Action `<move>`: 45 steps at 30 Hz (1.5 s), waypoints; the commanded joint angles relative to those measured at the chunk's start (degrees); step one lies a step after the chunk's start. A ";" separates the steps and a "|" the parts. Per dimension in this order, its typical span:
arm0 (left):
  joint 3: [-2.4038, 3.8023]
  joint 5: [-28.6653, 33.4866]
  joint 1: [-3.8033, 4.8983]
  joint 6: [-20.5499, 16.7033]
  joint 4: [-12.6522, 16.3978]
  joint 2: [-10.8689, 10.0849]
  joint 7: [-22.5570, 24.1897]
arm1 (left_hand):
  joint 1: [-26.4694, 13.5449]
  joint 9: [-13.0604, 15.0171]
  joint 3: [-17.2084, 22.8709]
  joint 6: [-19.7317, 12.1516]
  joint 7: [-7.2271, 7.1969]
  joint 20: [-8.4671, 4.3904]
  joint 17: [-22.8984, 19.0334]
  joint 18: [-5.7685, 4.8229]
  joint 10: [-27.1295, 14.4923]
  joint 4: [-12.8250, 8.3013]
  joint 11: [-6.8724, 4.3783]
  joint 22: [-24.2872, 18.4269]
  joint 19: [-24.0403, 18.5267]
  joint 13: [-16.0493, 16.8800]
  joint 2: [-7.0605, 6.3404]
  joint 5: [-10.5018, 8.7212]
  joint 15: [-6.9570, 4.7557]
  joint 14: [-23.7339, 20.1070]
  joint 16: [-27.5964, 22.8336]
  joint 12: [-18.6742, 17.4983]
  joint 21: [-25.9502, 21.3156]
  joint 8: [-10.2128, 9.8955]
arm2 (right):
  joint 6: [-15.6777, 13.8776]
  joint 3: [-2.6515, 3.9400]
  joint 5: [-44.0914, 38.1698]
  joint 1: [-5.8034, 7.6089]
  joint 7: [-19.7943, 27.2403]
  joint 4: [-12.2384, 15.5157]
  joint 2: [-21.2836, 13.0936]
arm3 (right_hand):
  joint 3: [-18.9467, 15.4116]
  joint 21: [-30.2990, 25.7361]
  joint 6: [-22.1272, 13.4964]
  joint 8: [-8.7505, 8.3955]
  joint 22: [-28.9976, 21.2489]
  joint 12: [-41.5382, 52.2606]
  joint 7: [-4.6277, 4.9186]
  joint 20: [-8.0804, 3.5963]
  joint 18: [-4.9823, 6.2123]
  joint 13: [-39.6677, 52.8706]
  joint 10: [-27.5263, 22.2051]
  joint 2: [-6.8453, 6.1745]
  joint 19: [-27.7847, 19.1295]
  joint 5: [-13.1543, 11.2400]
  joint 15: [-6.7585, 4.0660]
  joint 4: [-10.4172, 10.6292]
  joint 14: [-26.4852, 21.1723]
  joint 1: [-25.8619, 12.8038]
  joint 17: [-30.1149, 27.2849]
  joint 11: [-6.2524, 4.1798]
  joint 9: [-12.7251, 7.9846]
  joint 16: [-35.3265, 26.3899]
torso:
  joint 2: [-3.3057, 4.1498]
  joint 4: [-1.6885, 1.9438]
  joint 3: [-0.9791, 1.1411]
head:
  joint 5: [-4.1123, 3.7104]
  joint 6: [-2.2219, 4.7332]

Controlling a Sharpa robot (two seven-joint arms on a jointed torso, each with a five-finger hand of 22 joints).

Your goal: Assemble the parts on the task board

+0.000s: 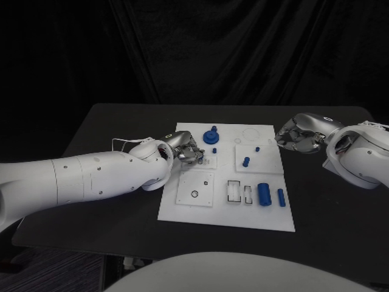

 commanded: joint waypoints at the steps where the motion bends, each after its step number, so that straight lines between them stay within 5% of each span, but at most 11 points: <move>1: 0.05 -1.13 -0.34 -1.31 0.00 0.12 1.20 | -0.44 0.07 0.60 -0.24 -0.07 -0.34 15.09 -0.79 5.94 -0.38 -0.08 15.09 6.03 15.00 0.05 0.21 -0.25 6.06 0.15 -0.02 -0.20 0.06 | -0.37 0.05 -0.01 -0.13 -1.08 0.17 -0.21 | 0.34 -0.37 -0.13 -0.26 3.83 -0.30 0.22 0.07 1.18 -0.02 -0.34 0.14 -0.49 0.27 0.12 -0.13 -0.41 0.09 -0.04 -0.01 0.00 -0.35 | 0.06 0.07 -0.03 | -0.04 0.01; 45: 0.04 -1.16 -1.06 0.97 0.59 -1.09 0.46 | -0.95 0.07 0.76 0.04 -0.05 -0.30 15.09 -0.79 5.94 0.06 -0.05 15.09 6.03 15.00 0.03 -0.05 -0.21 6.06 0.15 -0.02 -0.20 0.14 | -0.06 0.05 -0.01 -0.39 -1.09 0.08 -0.13 | 0.49 -0.57 -0.03 -0.27 3.81 -0.35 0.25 0.12 1.18 -0.15 -0.49 0.10 -0.59 0.28 0.18 -0.11 -0.49 0.01 -0.11 0.04 0.03 -0.40 | -0.03 0.03 -0.06 | 0.25 0.01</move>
